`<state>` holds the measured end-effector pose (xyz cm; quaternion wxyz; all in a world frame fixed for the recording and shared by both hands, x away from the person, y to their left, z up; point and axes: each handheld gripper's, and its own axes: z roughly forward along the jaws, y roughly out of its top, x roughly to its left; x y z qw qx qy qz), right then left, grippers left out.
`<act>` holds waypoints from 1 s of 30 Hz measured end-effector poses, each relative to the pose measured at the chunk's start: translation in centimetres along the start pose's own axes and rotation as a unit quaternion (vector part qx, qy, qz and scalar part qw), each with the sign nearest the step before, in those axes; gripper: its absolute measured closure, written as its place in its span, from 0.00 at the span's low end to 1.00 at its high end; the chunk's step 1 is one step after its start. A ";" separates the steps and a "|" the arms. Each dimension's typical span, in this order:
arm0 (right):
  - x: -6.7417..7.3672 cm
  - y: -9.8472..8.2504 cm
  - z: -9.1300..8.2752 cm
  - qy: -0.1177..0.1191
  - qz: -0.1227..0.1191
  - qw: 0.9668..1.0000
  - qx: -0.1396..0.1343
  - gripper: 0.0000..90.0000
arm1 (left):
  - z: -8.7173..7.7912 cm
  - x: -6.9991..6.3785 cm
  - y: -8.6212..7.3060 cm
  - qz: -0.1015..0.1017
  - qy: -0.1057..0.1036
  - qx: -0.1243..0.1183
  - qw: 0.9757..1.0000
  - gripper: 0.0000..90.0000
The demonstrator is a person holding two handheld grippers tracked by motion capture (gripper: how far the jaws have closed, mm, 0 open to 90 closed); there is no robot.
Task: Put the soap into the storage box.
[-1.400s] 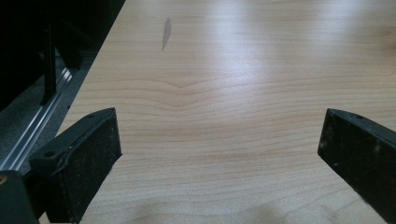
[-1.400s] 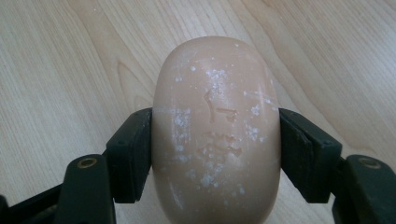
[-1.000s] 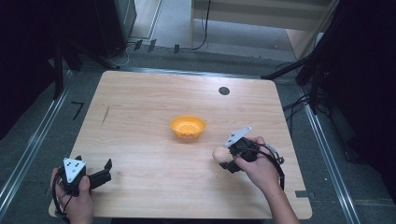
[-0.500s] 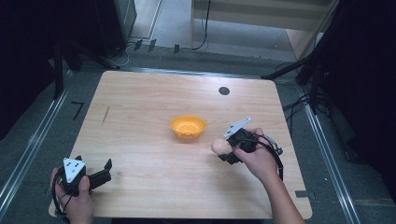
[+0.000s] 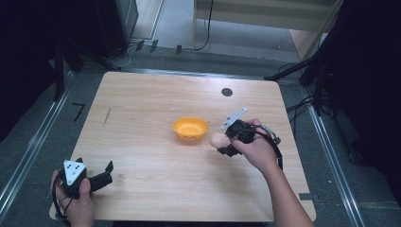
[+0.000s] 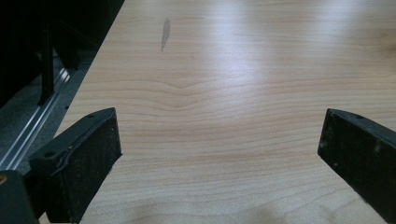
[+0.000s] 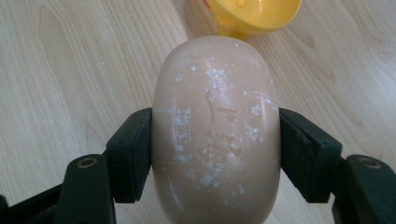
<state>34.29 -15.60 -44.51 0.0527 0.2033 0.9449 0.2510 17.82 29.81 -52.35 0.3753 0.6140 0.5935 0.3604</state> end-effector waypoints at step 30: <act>-1.5 5.5 2.2 0.017 -0.066 0.997 0.021 0.37 | 0.0 0.2 0.0 -0.006 -0.005 -0.002 1.000 0.00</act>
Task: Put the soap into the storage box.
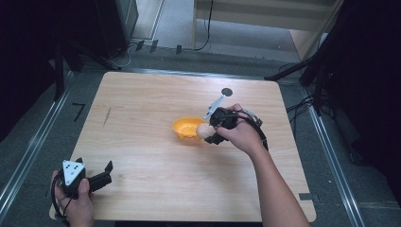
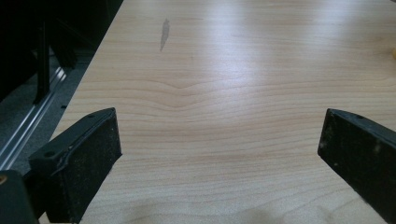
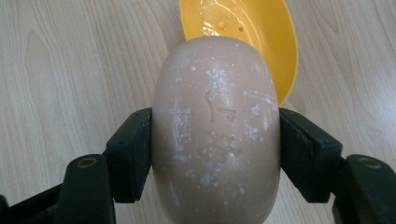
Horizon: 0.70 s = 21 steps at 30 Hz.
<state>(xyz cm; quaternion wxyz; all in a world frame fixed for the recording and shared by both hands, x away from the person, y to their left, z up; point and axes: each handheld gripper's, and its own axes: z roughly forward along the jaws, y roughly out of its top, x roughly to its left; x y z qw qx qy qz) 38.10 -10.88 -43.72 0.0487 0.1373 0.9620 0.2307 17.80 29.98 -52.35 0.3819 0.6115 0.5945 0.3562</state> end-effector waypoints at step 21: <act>-0.9 3.2 1.1 0.012 -0.047 0.999 0.014 0.37 | 0.0 0.0 0.0 -0.001 -0.003 0.000 1.000 0.00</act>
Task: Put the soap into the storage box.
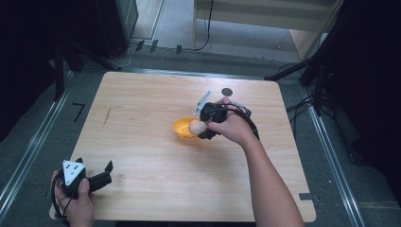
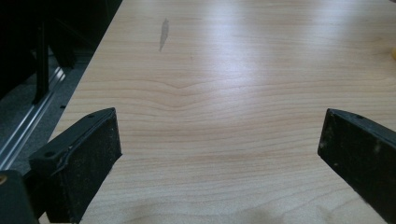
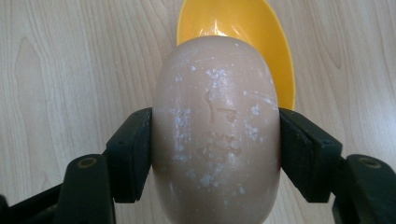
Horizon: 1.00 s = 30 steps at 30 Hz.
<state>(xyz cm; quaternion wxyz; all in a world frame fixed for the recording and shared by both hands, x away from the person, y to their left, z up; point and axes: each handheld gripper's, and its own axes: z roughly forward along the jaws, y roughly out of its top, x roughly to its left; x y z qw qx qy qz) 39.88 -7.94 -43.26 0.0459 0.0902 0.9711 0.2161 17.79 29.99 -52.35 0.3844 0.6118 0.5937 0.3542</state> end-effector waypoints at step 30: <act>-1.7 2.8 2.9 0.028 -0.034 0.999 0.005 0.37 | 0.0 0.2 0.0 -0.010 -0.007 -0.001 1.000 0.00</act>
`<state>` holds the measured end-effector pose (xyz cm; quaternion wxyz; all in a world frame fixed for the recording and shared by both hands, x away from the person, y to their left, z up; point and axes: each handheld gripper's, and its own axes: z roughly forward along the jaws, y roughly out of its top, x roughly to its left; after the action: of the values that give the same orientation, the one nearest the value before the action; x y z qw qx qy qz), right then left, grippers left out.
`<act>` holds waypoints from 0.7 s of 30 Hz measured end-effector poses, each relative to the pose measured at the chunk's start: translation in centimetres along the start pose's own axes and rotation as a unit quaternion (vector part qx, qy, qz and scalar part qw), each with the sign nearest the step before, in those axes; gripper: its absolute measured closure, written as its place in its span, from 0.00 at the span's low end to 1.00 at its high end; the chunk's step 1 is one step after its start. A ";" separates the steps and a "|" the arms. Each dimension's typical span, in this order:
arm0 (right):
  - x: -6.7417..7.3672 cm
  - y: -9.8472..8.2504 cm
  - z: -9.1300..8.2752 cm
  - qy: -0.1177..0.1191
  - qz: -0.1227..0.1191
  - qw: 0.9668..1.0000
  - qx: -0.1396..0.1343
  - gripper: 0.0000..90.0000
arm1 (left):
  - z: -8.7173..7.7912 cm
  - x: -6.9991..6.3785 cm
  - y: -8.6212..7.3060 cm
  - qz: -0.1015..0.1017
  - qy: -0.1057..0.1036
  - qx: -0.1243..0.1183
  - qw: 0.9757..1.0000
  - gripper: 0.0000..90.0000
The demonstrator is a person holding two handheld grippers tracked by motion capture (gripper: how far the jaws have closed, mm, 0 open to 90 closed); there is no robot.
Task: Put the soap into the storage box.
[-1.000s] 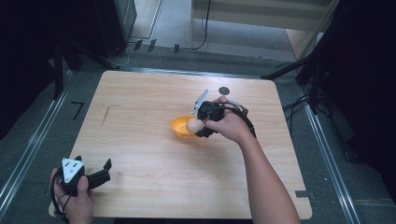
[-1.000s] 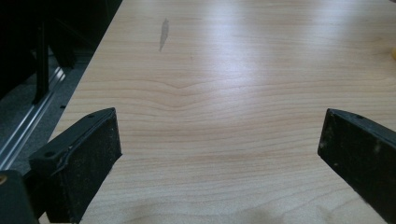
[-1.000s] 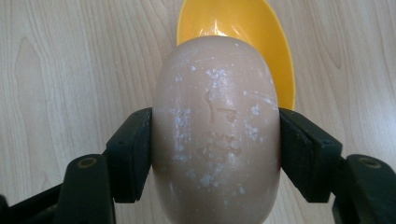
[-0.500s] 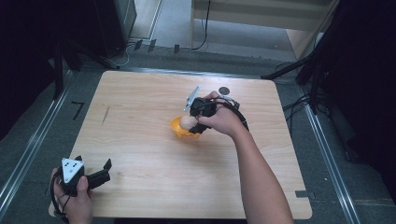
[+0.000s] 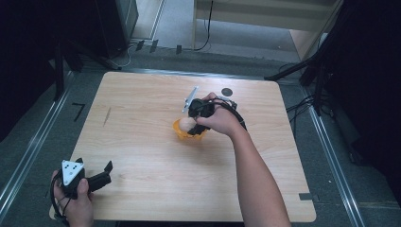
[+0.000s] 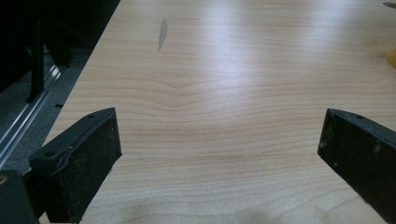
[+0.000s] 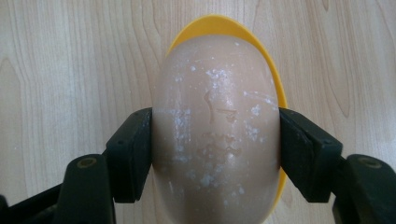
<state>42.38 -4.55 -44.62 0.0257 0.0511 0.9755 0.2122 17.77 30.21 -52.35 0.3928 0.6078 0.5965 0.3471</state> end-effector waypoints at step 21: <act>-0.8 -0.2 1.0 0.004 0.009 1.000 0.008 0.37 | 0.0 0.1 0.0 -0.002 0.001 0.001 1.000 0.00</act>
<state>43.24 -4.46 -45.58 0.0190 0.0594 0.9769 0.2045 17.80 30.27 -52.35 0.3921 0.6067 0.5986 0.3462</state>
